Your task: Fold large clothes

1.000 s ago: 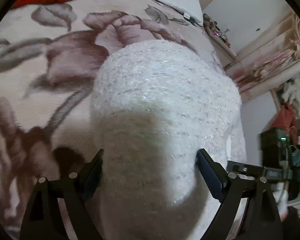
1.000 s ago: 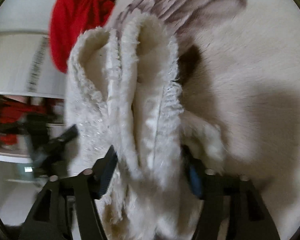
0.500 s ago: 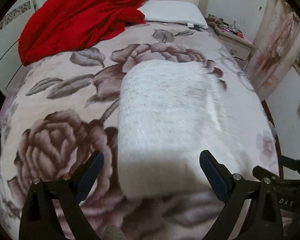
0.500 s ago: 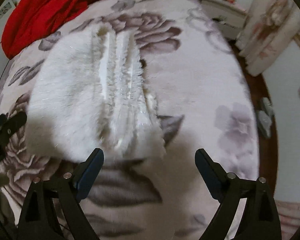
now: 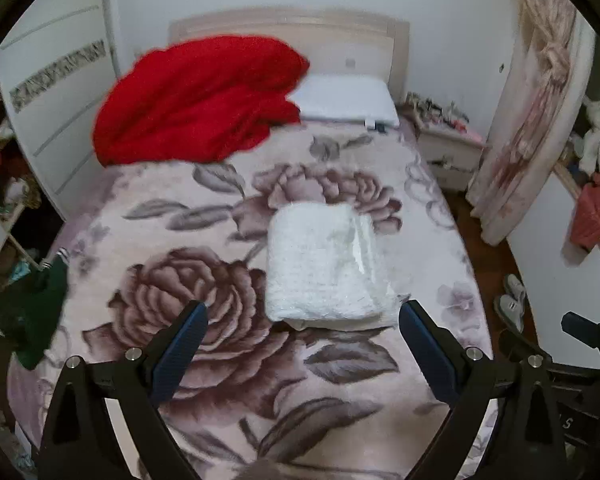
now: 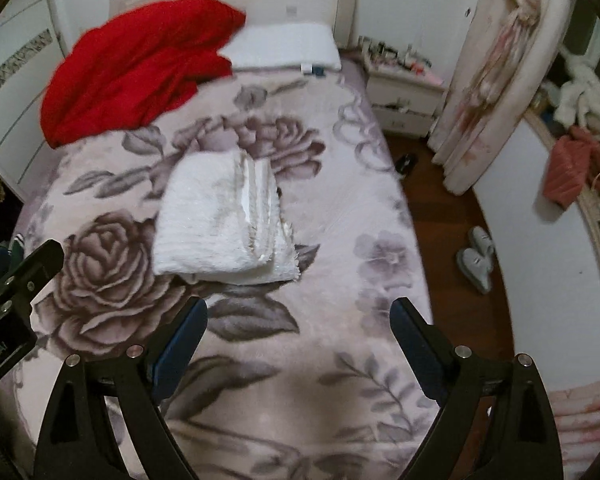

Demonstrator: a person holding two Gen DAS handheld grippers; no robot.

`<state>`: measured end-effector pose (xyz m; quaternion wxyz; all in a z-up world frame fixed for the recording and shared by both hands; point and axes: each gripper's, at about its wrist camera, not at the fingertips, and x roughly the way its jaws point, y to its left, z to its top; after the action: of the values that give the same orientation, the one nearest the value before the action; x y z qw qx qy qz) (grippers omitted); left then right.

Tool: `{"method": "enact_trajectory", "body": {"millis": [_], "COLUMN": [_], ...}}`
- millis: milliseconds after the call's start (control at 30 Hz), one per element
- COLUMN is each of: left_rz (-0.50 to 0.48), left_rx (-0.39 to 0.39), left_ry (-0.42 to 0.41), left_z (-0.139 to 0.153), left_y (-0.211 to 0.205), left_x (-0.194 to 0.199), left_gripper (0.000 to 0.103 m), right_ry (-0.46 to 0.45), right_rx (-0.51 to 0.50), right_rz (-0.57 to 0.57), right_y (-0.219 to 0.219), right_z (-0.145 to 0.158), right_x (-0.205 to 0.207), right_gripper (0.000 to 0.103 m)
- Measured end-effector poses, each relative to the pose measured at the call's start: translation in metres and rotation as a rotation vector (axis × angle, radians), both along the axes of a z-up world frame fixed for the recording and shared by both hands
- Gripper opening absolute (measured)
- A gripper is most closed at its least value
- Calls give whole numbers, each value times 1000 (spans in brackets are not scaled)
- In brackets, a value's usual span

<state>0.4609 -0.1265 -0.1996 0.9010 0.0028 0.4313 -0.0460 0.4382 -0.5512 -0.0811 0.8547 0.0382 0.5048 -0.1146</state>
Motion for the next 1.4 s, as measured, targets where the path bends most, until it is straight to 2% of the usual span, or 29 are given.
{"method": "enact_trajectory", "body": {"millis": [200, 333, 467, 633, 800, 1000, 1167, 1267, 1400], "left_rz": [18, 24, 27, 40, 37, 44, 63, 67, 65], "left_rx": [-1, -2, 5, -2, -2, 4, 5, 0, -4], "left_ry": [-60, -82, -103, -121, -147, -174, -203, -219, -227], "left_z": [72, 110, 141, 162, 175, 186, 194, 198, 200], "left_y": [6, 9, 10, 16, 21, 24, 27, 28, 27], "left_x": [-60, -93, -125, -156, -185, -210, -226, -231, -235], "left_gripper": [98, 98, 98, 98, 98, 98, 98, 98, 99], "right_ry": [-88, -150, -187, -225, -248, -266, -277, -283, -300], "right_rx": [-11, -36, -36, -55, -59, -56, -58, -57, -71], "right_rz": [-5, 8, 24, 33, 37, 39, 53, 56, 53], "right_y": [25, 45, 61, 78, 91, 101, 104, 105, 106], "right_z": [104, 163, 207, 248, 275, 292, 300, 304, 310], "right_x": [-77, -125, -168, -214, -253, -284, -300, -310, -316], "right_gripper": [94, 94, 94, 94, 94, 94, 94, 100, 100]}}
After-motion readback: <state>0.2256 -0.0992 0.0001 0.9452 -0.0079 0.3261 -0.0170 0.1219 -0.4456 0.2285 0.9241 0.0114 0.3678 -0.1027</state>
